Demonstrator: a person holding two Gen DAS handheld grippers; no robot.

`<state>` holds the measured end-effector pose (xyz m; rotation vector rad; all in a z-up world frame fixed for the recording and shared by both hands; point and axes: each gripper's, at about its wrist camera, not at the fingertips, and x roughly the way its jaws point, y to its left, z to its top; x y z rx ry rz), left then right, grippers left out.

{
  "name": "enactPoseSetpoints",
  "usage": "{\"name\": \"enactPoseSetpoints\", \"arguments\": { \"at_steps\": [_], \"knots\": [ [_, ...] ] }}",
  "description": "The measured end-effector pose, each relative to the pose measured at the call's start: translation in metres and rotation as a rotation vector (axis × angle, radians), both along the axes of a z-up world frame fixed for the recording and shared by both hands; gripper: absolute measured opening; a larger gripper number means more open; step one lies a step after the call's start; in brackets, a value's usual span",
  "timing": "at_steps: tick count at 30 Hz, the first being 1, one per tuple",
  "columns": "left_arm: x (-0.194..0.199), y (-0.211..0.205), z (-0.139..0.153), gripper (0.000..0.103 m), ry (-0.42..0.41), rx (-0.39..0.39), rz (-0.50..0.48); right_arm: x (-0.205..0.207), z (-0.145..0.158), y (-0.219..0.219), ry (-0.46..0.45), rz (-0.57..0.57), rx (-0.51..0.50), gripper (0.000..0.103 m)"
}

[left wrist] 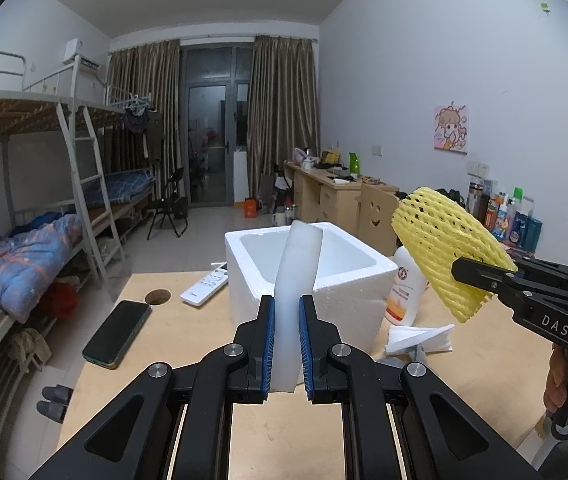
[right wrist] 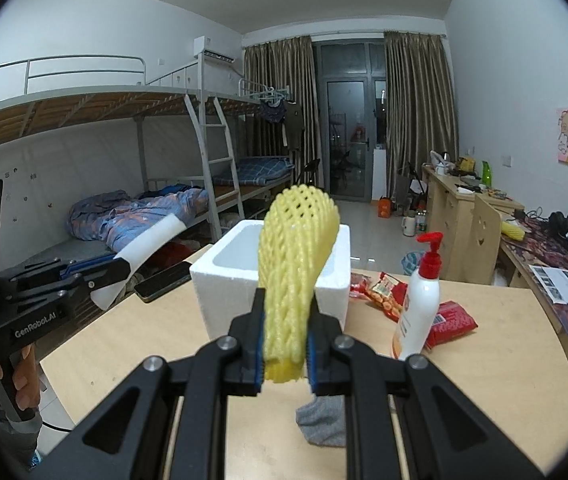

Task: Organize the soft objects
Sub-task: 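Carry the foam strip and yellow net over the white foam box, then open the left gripper to drop the foam strip into the box while the right lowers the net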

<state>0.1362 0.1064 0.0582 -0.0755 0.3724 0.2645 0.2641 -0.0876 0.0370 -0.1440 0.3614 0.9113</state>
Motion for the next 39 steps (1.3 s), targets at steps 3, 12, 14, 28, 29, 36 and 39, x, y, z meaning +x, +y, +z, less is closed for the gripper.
{"name": "enactPoseSetpoints", "arguments": {
  "at_steps": [3, 12, 14, 28, 29, 36, 39],
  "knots": [
    [0.01, 0.006, 0.002, 0.013, 0.012, -0.007, 0.002, 0.005, 0.003, 0.006, 0.004, 0.005, -0.008, 0.019],
    [0.036, 0.02, 0.008, 0.013, 0.011, -0.006, 0.012, 0.018, 0.011, 0.021, 0.0, 0.012, -0.005, 0.019],
    [0.043, 0.022, 0.007, 0.013, 0.017, 0.0, 0.009, 0.021, 0.012, 0.023, -0.004, 0.011, -0.007, 0.019],
    [0.089, 0.037, 0.01, 0.013, 0.036, 0.0, -0.015, 0.046, 0.013, 0.053, 0.017, 0.04, -0.02, 0.019],
    [0.092, 0.038, 0.01, 0.013, 0.038, 0.001, -0.017, 0.048, 0.013, 0.055, 0.019, 0.042, -0.021, 0.019],
    [0.12, 0.041, 0.009, 0.013, 0.061, 0.011, -0.035, 0.062, 0.017, 0.064, 0.033, 0.033, -0.023, 0.019],
    [0.131, 0.045, 0.006, 0.013, 0.06, 0.006, -0.046, 0.066, 0.016, 0.066, 0.034, 0.023, -0.021, 0.019]
  ]
}}
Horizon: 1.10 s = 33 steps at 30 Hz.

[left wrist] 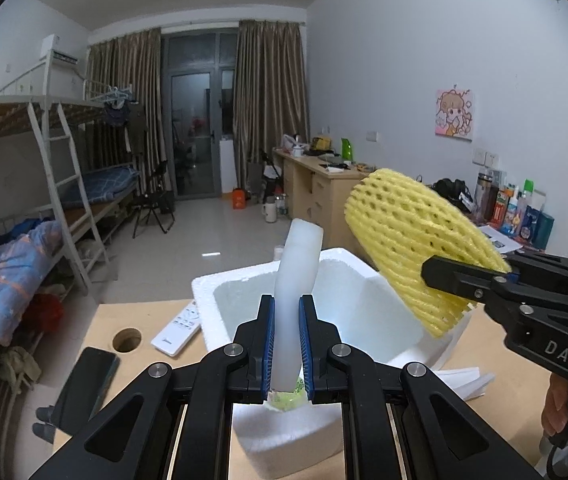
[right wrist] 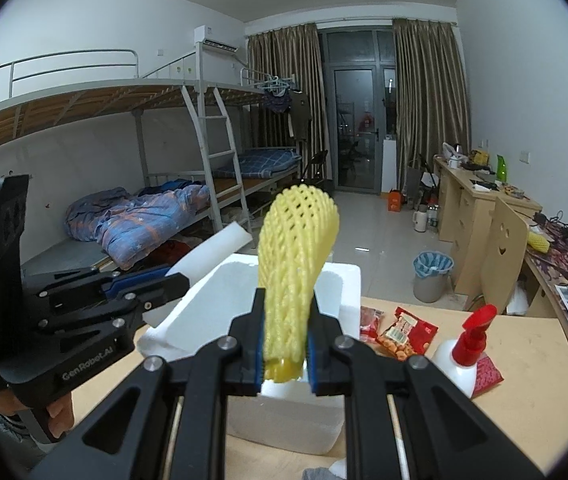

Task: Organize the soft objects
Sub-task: 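Open the left gripper to drop the foam strip into the box while the right lowers the net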

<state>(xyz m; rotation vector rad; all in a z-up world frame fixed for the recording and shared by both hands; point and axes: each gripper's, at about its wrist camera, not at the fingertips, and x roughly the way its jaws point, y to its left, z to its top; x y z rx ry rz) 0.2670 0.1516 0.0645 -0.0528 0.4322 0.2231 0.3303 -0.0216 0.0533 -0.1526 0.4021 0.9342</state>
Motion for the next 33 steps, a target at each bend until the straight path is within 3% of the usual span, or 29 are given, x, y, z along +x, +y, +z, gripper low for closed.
{"name": "enactPoseSetpoints", "arguments": {
  "at_steps": [13, 20, 22, 24, 25, 26, 29, 33],
  "knots": [
    [0.04, 0.01, -0.015, 0.013, 0.057, -0.029, -0.043, 0.012, -0.004, 0.008, 0.018, -0.038, -0.016, 0.019],
    [0.044, 0.014, -0.019, 0.023, 0.058, -0.029, -0.038, 0.017, -0.007, 0.009, 0.031, -0.042, -0.019, 0.019],
    [0.045, 0.013, -0.02, 0.033, 0.063, -0.016, -0.038, 0.017, -0.007, 0.009, 0.03, -0.041, -0.018, 0.019],
    [0.045, 0.012, -0.02, 0.075, 0.061, -0.003, -0.016, 0.018, -0.007, 0.008, 0.03, -0.043, -0.016, 0.019],
    [0.043, 0.013, -0.019, 0.082, 0.059, -0.002, -0.009, 0.018, -0.006, 0.008, 0.029, -0.043, -0.017, 0.019],
    [0.043, 0.014, -0.018, 0.086, 0.051, -0.003, -0.002, 0.018, -0.006, 0.008, 0.028, -0.043, -0.015, 0.019],
    [0.032, 0.015, -0.013, 0.086, -0.004, 0.018, 0.029, 0.018, -0.005, 0.007, 0.023, -0.041, -0.013, 0.019],
    [0.023, 0.019, -0.009, 0.088, -0.005, 0.012, 0.047, 0.015, -0.005, 0.01, 0.021, -0.033, -0.016, 0.019]
  ]
}}
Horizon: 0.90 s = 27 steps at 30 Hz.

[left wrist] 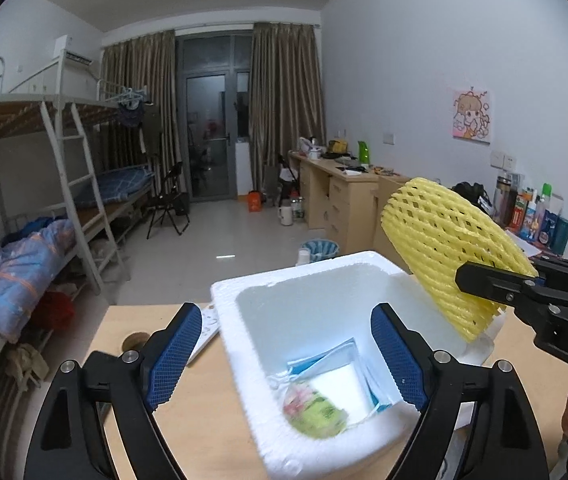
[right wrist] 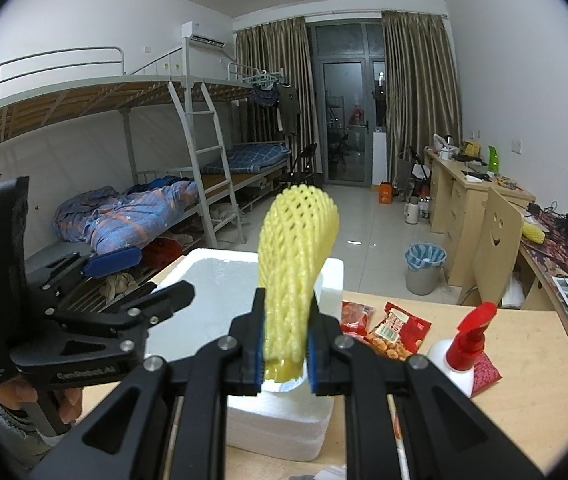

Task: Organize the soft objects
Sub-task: 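Open the left gripper to drop the foam strip into the box while the right lowers the net, then open the right gripper to drop the yellow net into the foam box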

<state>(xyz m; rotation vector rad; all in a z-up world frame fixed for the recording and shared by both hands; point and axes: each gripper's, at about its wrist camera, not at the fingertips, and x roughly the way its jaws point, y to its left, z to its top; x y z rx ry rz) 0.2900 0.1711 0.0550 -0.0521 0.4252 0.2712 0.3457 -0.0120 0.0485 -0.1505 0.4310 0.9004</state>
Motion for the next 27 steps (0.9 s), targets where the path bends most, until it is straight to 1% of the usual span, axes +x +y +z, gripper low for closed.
{"name": "enactPoseSetpoints", "arguments": {
  "at_steps": [1, 3, 4, 5, 8, 11, 13, 20, 23, 27],
  "knots": [
    [-0.005, 0.001, 0.0, 0.089, -0.001, -0.003, 0.007, -0.001, 0.001, 0.001, -0.001, 0.003, -0.001, 0.019],
    [-0.012, 0.004, 0.001, 0.095, -0.01, -0.01, 0.023, -0.003, 0.001, 0.005, -0.004, 0.012, -0.006, 0.019],
    [-0.018, 0.005, 0.001, 0.095, -0.016, -0.012, 0.025, -0.003, 0.001, 0.006, -0.004, 0.015, -0.007, 0.019],
    [-0.022, 0.005, 0.002, 0.095, -0.021, -0.01, 0.027, -0.004, 0.001, 0.008, -0.004, 0.019, -0.007, 0.019],
    [-0.033, 0.003, 0.006, 0.102, -0.043, 0.0, 0.035, -0.006, 0.0, 0.013, 0.0, 0.027, -0.01, 0.019],
    [-0.042, 0.002, 0.011, 0.102, -0.084, 0.018, 0.044, -0.007, 0.0, 0.019, 0.003, 0.035, -0.016, 0.019],
    [-0.048, 0.004, 0.013, 0.103, -0.097, 0.028, 0.051, -0.006, -0.001, 0.024, 0.004, 0.037, -0.019, 0.019],
    [-0.057, 0.022, 0.012, 0.103, -0.098, -0.007, 0.08, -0.005, -0.003, 0.044, 0.008, 0.046, -0.049, 0.019],
    [-0.062, 0.027, 0.012, 0.103, -0.1, 0.001, 0.099, -0.003, -0.006, 0.048, 0.013, 0.041, -0.059, 0.019],
    [-0.064, 0.029, 0.011, 0.103, -0.098, 0.003, 0.1, -0.001, -0.009, 0.051, 0.024, 0.039, -0.063, 0.02]
  ]
}}
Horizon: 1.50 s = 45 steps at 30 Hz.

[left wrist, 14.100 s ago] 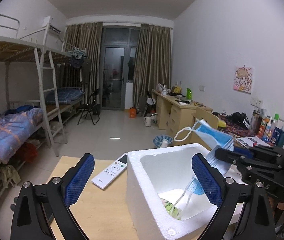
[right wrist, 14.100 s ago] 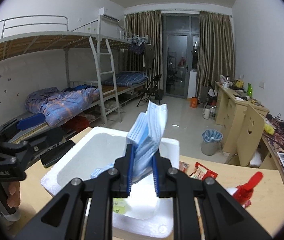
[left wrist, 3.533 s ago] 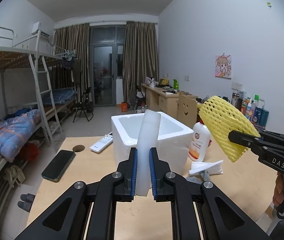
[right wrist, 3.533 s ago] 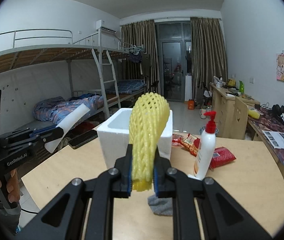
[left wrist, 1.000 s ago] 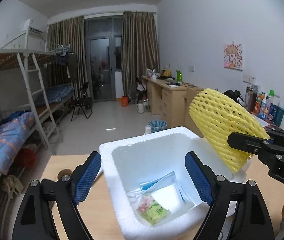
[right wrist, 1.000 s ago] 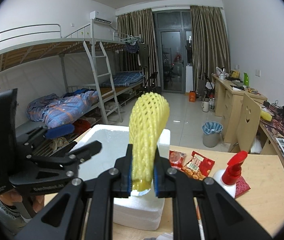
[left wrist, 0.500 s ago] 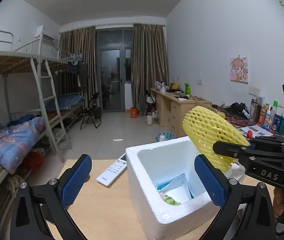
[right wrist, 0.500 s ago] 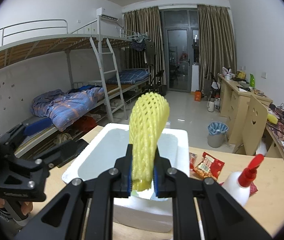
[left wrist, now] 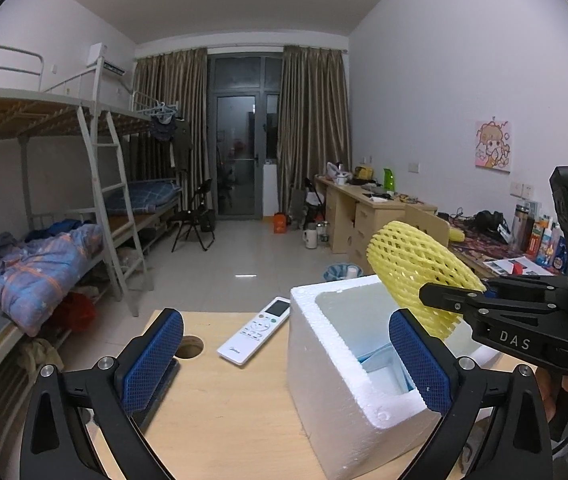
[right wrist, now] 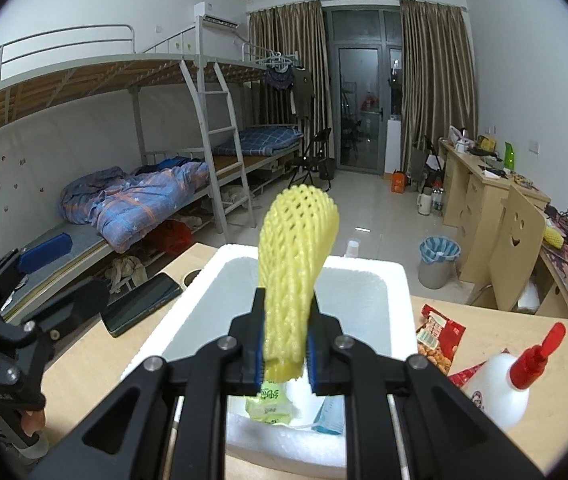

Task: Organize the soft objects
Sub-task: 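Open the right gripper to drop the yellow net into the foam box, then withdraw both tools from the foam box back toward the table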

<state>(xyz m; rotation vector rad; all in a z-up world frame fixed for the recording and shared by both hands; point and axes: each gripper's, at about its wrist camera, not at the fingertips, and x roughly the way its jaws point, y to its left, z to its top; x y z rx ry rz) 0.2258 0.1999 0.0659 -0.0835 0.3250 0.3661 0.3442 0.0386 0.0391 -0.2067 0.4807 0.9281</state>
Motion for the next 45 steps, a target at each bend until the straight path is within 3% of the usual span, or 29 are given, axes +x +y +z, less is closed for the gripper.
{"name": "enactPoseSetpoints", "arguments": {
  "at_steps": [2, 3, 6, 7, 19, 30, 32, 39, 45],
  "knots": [
    [-0.002, 0.002, 0.0, 0.103, -0.001, 0.006, 0.005, 0.0, 0.0, 0.001, 0.0, -0.001, -0.002, 0.021],
    [-0.003, 0.004, 0.0, 0.103, -0.002, 0.003, 0.003, -0.001, 0.0, 0.001, -0.008, -0.005, -0.008, 0.028],
    [-0.004, 0.004, 0.001, 0.103, -0.007, -0.005, 0.011, 0.0, 0.001, 0.001, -0.008, -0.028, -0.007, 0.066],
    [-0.005, 0.004, 0.001, 0.103, -0.005, -0.006, 0.01, 0.001, 0.002, 0.0, -0.008, -0.031, 0.003, 0.068],
    [-0.007, 0.003, 0.003, 0.103, 0.007, 0.004, 0.023, -0.006, 0.007, -0.012, -0.006, -0.035, 0.017, 0.069],
    [-0.021, -0.028, 0.022, 0.103, -0.015, 0.025, -0.002, -0.026, 0.03, -0.048, -0.052, -0.067, 0.058, 0.071],
    [-0.026, -0.035, 0.025, 0.103, -0.022, 0.025, -0.007, -0.03, 0.034, -0.059, -0.06, -0.082, 0.069, 0.074],
    [-0.05, -0.067, 0.04, 0.103, -0.042, 0.046, -0.029, -0.055, 0.049, -0.101, -0.106, -0.133, 0.104, 0.101],
    [-0.083, -0.097, 0.051, 0.103, -0.079, 0.06, -0.043, -0.08, 0.055, -0.132, -0.125, -0.176, 0.128, 0.103]
  ]
}}
